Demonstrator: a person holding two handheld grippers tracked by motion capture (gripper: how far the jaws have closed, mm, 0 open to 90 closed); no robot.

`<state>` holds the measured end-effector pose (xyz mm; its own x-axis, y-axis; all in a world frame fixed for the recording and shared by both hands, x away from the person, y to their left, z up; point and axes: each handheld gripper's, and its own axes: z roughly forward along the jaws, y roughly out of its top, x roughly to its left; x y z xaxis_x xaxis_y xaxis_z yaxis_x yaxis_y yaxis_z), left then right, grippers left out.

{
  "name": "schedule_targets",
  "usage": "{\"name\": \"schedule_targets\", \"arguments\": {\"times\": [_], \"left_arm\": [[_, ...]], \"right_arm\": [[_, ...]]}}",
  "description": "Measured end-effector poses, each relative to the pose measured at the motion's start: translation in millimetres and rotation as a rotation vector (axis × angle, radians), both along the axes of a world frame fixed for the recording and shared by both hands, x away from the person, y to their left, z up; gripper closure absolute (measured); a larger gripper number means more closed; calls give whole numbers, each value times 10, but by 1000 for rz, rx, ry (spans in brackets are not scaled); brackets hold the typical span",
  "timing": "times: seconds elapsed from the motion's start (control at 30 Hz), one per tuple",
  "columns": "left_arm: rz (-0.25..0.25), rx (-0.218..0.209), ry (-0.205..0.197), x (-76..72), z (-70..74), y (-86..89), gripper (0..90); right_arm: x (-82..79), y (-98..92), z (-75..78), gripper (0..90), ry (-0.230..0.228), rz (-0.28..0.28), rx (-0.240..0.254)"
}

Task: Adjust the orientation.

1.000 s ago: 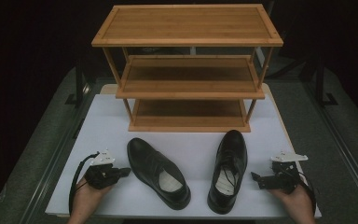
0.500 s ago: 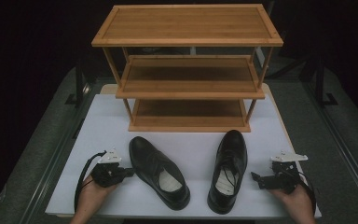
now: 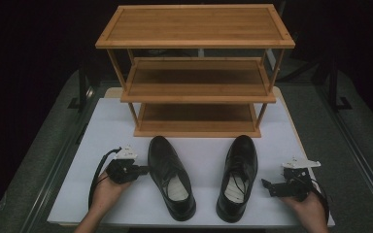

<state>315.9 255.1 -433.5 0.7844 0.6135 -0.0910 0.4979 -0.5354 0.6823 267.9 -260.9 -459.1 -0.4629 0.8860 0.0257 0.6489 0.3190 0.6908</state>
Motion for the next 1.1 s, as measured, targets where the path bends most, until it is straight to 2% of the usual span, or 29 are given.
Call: {"name": "schedule_targets", "arguments": {"times": [0.17,0.33,0.4,0.63,0.87,1.0,1.1], "left_arm": [[-16,10,-7,93,8,-110,900],[-21,2,-14,181,3,-224,900],[-21,-11,-14,205,-8,-246,900],[-24,5,-19,242,2,-330,900],[-34,-14,-9,245,3,-307,900],[-25,-13,-25,224,35,-263,900],[-16,-7,-40,190,70,-210,790]], "right_arm": [[0,-1,-1,15,-2,0,0],[0,-1,-2,15,-2,0,0],[0,-1,-2,15,-2,1,0],[0,-1,-2,15,-2,1,0],[0,0,-2,15,-2,0,0],[0,-1,-2,14,-3,1,0],[-1,-1,-3,15,-4,1,1]]}}
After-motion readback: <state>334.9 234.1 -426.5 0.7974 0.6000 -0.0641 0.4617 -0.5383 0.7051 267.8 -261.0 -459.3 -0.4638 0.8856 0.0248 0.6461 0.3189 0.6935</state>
